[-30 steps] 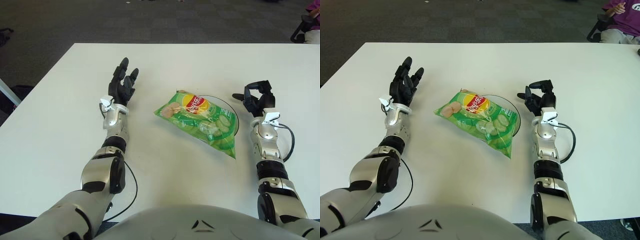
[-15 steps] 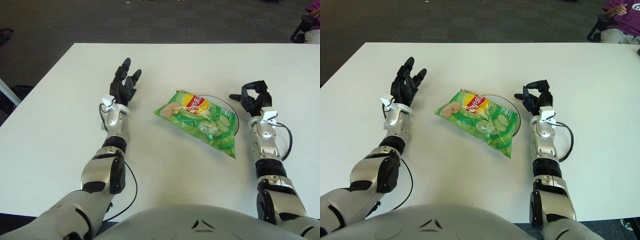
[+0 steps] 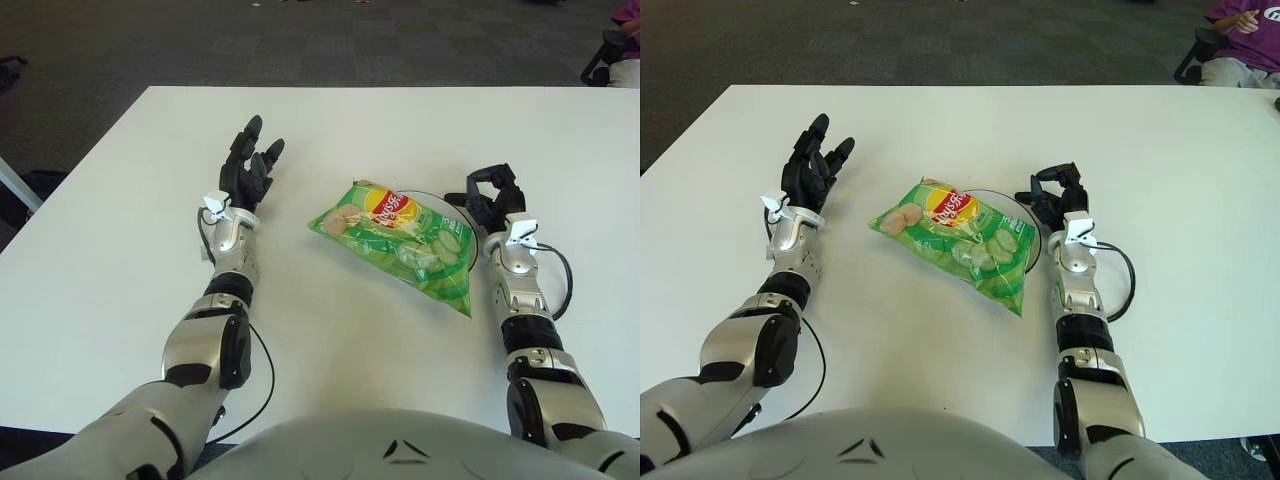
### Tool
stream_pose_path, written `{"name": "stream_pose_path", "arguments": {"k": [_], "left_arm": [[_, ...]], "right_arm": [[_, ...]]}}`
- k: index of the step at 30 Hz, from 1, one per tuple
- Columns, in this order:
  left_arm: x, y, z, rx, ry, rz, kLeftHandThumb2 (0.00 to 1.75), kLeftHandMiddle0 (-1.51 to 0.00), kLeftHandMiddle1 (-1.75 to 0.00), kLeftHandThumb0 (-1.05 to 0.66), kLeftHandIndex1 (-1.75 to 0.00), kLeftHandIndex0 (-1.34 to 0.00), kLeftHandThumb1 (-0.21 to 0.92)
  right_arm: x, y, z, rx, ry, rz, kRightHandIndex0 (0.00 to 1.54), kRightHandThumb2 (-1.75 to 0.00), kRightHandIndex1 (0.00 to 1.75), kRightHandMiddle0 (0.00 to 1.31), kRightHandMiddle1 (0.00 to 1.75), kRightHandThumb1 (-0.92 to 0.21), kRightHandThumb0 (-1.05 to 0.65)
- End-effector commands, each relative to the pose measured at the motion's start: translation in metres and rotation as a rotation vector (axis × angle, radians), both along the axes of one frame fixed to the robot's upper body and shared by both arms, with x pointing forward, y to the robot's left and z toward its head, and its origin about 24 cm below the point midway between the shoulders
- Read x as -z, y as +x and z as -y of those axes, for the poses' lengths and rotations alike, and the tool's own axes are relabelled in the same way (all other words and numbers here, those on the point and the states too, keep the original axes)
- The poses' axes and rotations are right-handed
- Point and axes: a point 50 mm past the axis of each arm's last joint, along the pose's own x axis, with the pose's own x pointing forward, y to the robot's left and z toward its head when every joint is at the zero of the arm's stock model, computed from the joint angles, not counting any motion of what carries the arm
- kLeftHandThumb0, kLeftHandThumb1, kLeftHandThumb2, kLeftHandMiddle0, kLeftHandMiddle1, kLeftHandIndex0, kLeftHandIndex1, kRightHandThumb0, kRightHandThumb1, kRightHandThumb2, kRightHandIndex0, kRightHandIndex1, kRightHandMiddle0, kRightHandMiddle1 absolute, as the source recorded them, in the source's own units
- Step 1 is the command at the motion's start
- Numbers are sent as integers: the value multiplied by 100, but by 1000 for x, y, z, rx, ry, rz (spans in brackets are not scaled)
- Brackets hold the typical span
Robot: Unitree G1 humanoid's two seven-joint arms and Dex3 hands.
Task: Put the snack into the plate.
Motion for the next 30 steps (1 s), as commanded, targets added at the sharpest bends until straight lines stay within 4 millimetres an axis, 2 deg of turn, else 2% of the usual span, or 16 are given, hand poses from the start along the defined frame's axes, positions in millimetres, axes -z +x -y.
{"name": "stream_pose_path", "arguments": {"k": [1, 30], "left_arm": [[10, -6, 0, -7, -1, -32, 69, -76, -5, -55, -8, -50, 92], [10, -7, 4, -9, 18, -34, 71, -78, -5, -54, -11, -54, 92]], "right_arm": [[1, 3, -6, -11, 7, -16, 107, -53, 39, 19, 175, -92, -35], [2, 3, -36, -117, 49, -23, 108, -53, 42, 19, 175, -92, -35]]}}
